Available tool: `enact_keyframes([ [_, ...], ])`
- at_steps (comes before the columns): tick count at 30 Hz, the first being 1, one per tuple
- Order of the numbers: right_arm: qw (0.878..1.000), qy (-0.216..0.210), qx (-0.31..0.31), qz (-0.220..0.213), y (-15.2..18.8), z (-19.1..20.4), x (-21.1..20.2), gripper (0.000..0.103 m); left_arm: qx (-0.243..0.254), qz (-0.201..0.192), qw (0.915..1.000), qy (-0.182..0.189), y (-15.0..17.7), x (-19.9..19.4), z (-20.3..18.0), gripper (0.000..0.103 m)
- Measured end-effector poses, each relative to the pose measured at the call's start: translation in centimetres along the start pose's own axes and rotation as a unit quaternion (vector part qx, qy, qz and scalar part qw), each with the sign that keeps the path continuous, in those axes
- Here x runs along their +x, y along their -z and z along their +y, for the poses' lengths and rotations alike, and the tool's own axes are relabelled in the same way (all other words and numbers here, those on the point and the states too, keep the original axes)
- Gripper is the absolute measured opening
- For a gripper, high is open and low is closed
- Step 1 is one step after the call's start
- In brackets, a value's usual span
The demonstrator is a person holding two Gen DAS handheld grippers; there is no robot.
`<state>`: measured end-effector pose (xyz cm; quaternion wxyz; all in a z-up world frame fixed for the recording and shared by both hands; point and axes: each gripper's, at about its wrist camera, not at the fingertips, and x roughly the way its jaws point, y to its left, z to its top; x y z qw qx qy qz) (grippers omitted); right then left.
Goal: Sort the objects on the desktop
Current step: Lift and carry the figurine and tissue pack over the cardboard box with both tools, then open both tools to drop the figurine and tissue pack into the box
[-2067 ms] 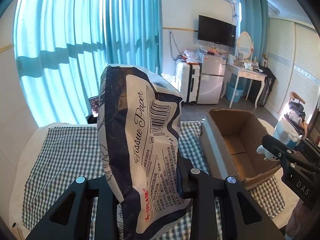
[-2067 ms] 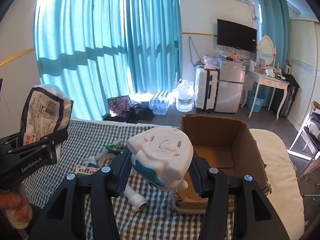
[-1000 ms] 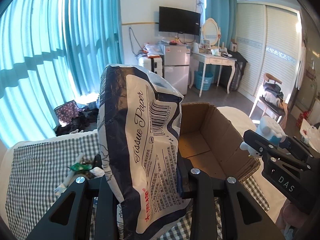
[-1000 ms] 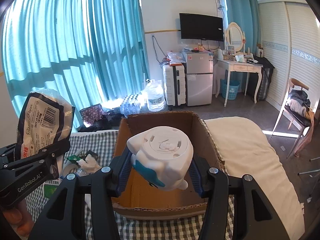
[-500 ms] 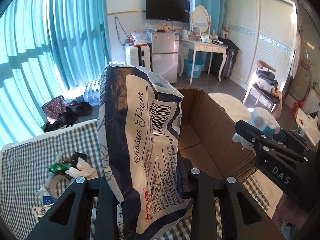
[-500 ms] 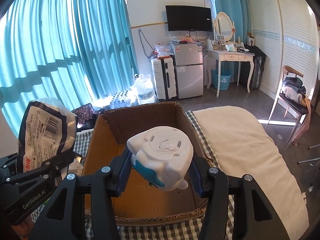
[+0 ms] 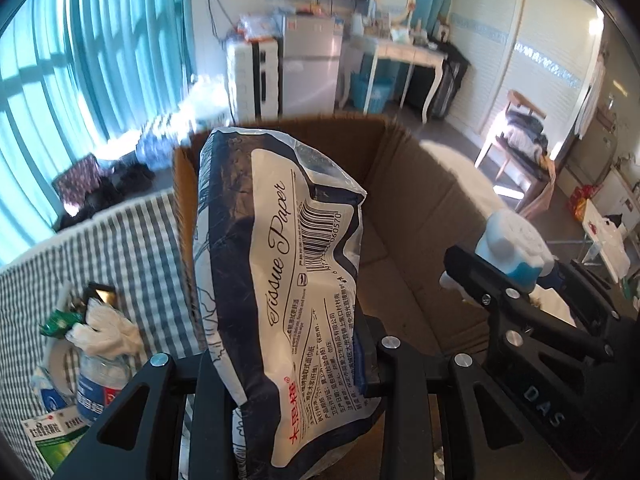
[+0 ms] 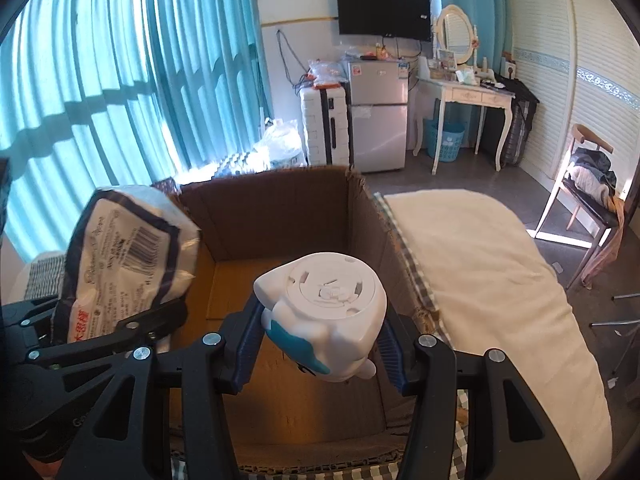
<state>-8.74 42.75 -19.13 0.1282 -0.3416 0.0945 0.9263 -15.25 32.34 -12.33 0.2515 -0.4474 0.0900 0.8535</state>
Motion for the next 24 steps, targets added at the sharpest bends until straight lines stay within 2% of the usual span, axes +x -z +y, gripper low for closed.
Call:
enact_keyframes([
  [6, 0.999, 0.006, -0.007, 0.033, 0.8, 0.0, 2.0, 0.051, 0.004, 0.031, 0.9995, -0.007, 0.3, 1.8, 0.0, 0.031],
  [8, 0.998, 0.009, -0.012, 0.055, 1.3, 0.2, 3.1, 0.051, 0.010, 0.034, 0.9992, -0.019, 0.3, 2.0, 0.0, 0.031],
  [12, 0.997, 0.024, -0.026, 0.074, 2.1, 0.2, 4.2, 0.051, 0.017, 0.033, 0.9992, -0.017, 0.1, 1.8, -0.2, 0.032],
  [16, 0.997, 0.024, -0.018, 0.067, 2.2, -0.2, 4.0, 0.051, 0.012, 0.033, 0.9992, -0.019, 0.0, 1.8, -0.3, 0.035],
  [20, 0.998, 0.034, -0.022, 0.039, 2.0, -0.3, 3.1, 0.052, -0.002, 0.026, 0.9990, -0.035, -0.4, 1.2, 0.2, 0.051],
  [21, 0.999, 0.036, -0.021, 0.033, 1.9, -0.2, 2.9, 0.056, -0.007, 0.026, 0.9988, -0.040, -0.6, 1.1, 0.5, 0.055],
  [22, 0.999, 0.037, -0.019, 0.029, 1.8, -0.1, 2.8, 0.063, -0.011, 0.025, 0.9989, -0.039, -0.7, 0.9, 0.7, 0.056],
  [24, 0.999, 0.044, -0.008, 0.010, 1.7, -0.5, 2.0, 0.070, -0.018, 0.020, 0.9993, -0.027, -0.9, 0.2, 1.1, 0.060],
])
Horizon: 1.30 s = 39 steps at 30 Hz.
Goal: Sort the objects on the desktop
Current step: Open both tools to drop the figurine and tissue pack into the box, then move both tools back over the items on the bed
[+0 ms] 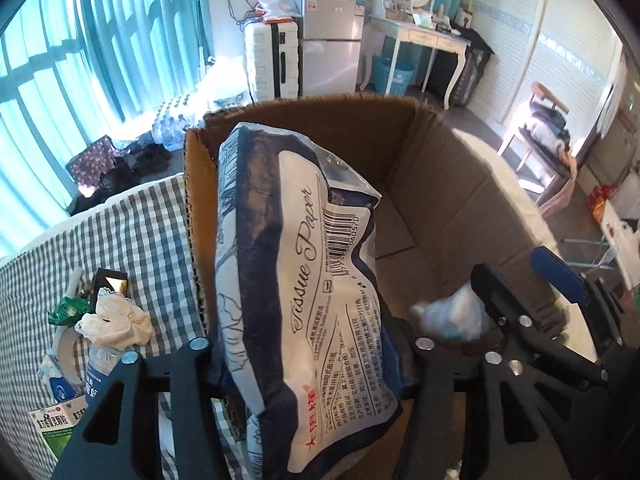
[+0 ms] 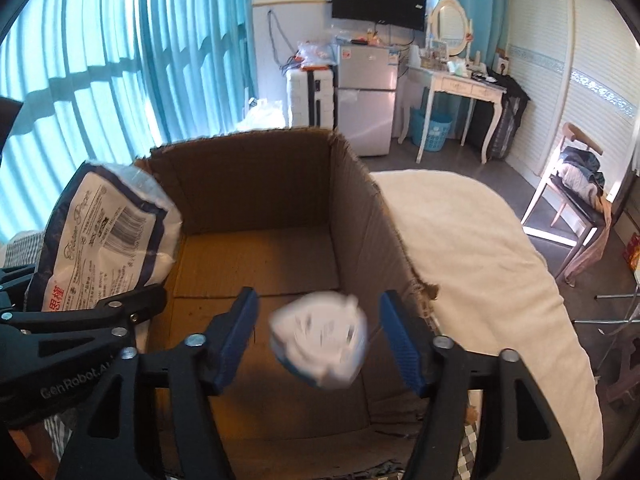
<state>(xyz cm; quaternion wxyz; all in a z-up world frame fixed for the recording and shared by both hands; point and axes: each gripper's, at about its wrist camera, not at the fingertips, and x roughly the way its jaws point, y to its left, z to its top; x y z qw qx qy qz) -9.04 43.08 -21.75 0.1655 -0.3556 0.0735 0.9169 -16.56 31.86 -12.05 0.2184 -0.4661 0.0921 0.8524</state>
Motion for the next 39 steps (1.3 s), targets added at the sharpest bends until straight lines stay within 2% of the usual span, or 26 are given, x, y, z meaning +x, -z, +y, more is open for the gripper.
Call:
enact_keyframes([
  [6, 0.997, -0.001, 0.040, -0.067, -1.0, -0.5, -2.7, 0.080, 0.002, -0.032, 0.9993, -0.019, -0.6, -2.7, 0.4, 0.085],
  [8, 0.995, 0.002, 0.051, -0.088, -1.3, -0.6, -3.7, 0.081, 0.000, -0.041, 0.9990, -0.017, -0.8, -3.6, 0.5, 0.090],
  [15, 0.991, -0.008, 0.071, -0.115, -1.5, -0.2, -5.9, 0.086, -0.002, -0.068, 0.9975, -0.021, -1.0, -6.8, 1.2, 0.092],
  [18, 0.991, 0.004, 0.058, -0.121, -1.7, 0.5, -6.1, 0.088, -0.005, -0.079, 0.9965, -0.026, -0.8, -8.3, 2.3, 0.094],
  [26, 0.989, -0.018, 0.069, -0.131, -1.6, 1.1, -7.9, 0.096, -0.027, -0.108, 0.9930, -0.038, 0.3, -12.1, 5.5, 0.099],
  [32, 0.991, -0.031, 0.026, -0.125, -2.7, 3.4, -9.8, 0.102, -0.041, -0.137, 0.9884, -0.052, 1.4, -15.4, 8.0, 0.103],
  [39, 0.994, -0.033, -0.013, -0.101, -3.6, 6.7, -12.3, 0.103, -0.079, -0.154, 0.9836, -0.052, 3.1, -19.0, 11.4, 0.103],
])
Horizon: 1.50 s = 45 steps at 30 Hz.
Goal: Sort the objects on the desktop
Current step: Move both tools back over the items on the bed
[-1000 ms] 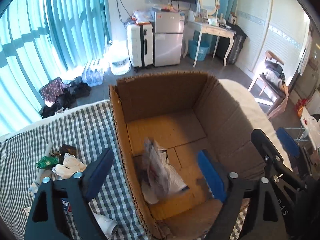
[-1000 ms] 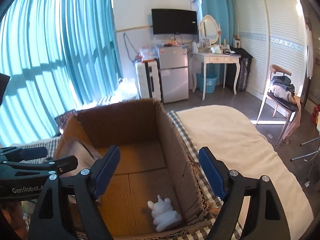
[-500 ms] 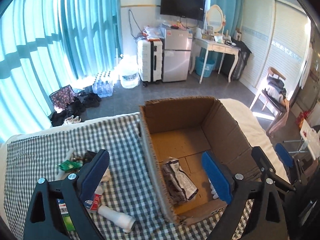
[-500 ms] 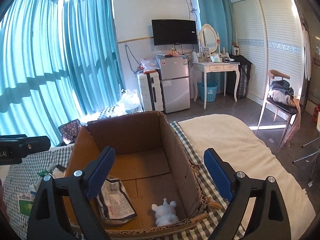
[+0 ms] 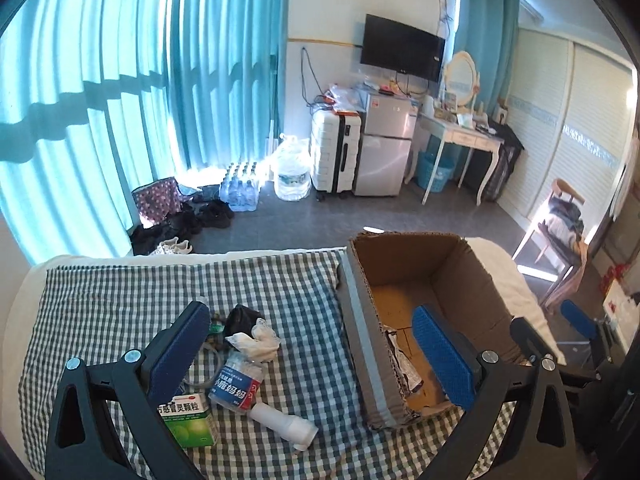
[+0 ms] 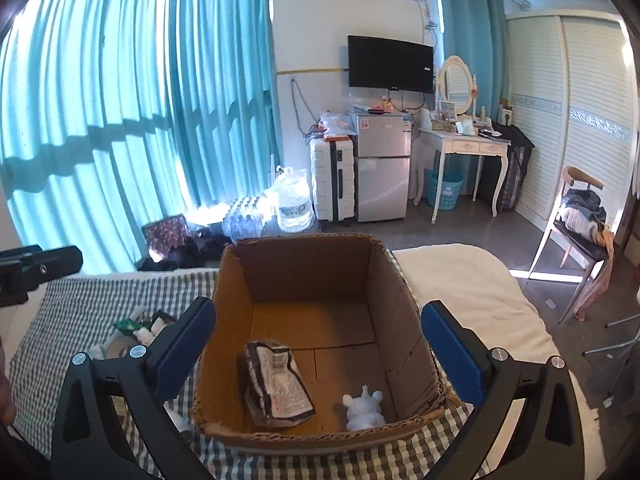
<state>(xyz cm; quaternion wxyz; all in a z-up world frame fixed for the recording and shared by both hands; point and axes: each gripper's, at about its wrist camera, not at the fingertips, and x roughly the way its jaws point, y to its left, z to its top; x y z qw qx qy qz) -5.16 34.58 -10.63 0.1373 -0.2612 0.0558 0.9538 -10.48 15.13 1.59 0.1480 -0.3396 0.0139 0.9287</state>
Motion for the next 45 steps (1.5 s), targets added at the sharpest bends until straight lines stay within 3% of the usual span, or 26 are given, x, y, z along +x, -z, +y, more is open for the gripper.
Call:
enact_keyframes([
  [10, 0.999, -0.026, -0.045, 0.015, -0.5, 5.5, -2.3, 0.103, -0.017, -0.011, 0.9992, -0.035, 0.2, -4.1, 5.6, 0.103],
  [26, 0.991, -0.074, -0.109, 0.012, -1.1, 14.6, -5.4, 0.103, -0.041, -0.025, 0.9973, -0.055, 0.5, -8.9, 12.5, 0.103],
  [33, 0.990, -0.097, -0.104, 0.018, -2.0, 16.3, -6.6, 0.103, -0.040, -0.004, 0.9968, -0.069, 1.2, -9.6, 14.9, 0.103],
  [41, 0.988, -0.126, -0.077, 0.041, -2.1, 17.1, -7.5, 0.103, -0.031, -0.021, 0.9936, -0.106, 2.3, -11.5, 16.6, 0.103],
  [45, 0.986, -0.147, -0.059, 0.053, -2.2, 17.6, -7.8, 0.103, -0.043, -0.018, 0.9941, -0.098, 2.9, -11.6, 17.8, 0.103],
])
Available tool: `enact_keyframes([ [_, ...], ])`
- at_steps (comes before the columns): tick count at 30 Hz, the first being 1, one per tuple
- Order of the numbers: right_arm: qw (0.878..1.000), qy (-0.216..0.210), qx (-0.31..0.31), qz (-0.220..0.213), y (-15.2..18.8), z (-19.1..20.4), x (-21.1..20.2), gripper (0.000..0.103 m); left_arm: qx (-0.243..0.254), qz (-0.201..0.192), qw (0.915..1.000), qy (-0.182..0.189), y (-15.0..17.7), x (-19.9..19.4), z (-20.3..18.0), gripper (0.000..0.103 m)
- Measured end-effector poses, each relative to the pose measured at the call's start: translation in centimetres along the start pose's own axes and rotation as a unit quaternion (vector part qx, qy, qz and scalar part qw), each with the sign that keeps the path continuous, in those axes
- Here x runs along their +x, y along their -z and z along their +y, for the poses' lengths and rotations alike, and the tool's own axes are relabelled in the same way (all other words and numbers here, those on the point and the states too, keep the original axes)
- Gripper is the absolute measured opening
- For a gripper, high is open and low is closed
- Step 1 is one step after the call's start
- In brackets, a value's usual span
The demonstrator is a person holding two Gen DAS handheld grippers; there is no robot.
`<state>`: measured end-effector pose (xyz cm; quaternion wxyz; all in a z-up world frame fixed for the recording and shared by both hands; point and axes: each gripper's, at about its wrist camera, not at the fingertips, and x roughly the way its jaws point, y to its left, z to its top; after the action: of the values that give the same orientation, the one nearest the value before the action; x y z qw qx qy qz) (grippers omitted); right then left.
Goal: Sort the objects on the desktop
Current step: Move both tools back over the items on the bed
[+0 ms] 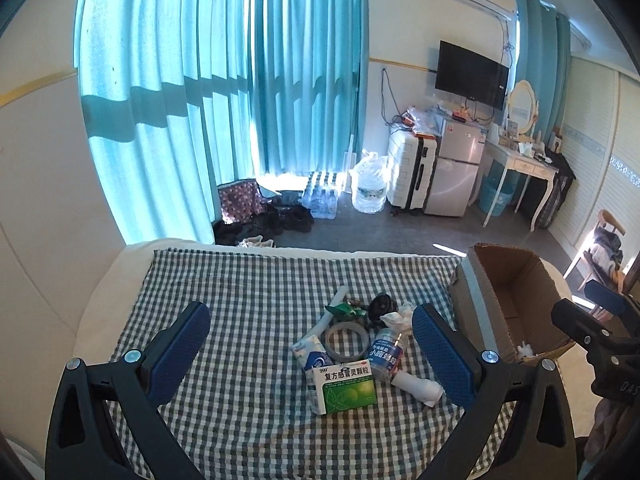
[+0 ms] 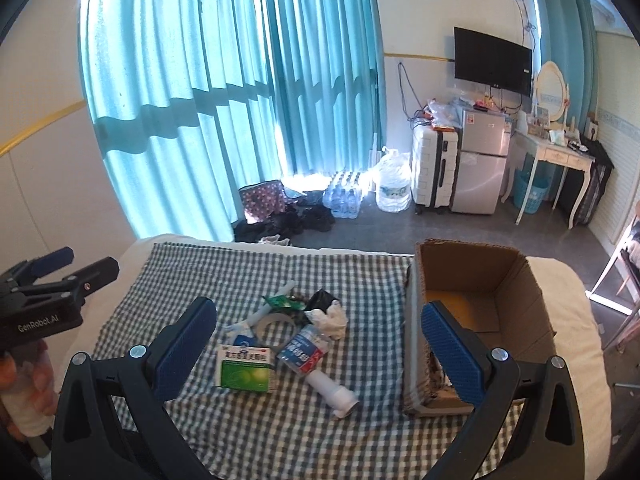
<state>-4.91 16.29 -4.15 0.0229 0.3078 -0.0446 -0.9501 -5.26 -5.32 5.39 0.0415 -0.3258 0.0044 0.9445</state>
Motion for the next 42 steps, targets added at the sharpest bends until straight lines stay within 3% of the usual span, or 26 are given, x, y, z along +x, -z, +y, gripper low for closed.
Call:
enact_keyframes([
  [12, 1.000, -0.013, -0.004, 0.027, 2.0, 2.5, 1.9, 0.103, -0.007, 0.028, 0.9996, -0.004, 2.7, 1.7, 1.3, 0.103],
  [19, 0.999, -0.005, -0.007, 0.052, 2.9, 2.1, 3.6, 0.103, -0.012, 0.054, 0.9982, 0.024, 4.1, 4.1, 1.3, 0.103],
  [35, 0.993, -0.023, -0.034, 0.110, 5.9, 1.7, 9.1, 0.103, -0.016, 0.100, 0.9946, 0.021, 7.3, 9.8, 0.2, 0.103],
  [42, 0.989, -0.037, -0.049, 0.135, 7.1, 1.5, 11.5, 0.103, -0.012, 0.122, 0.9924, 0.003, 8.7, 12.6, -0.3, 0.103],
])
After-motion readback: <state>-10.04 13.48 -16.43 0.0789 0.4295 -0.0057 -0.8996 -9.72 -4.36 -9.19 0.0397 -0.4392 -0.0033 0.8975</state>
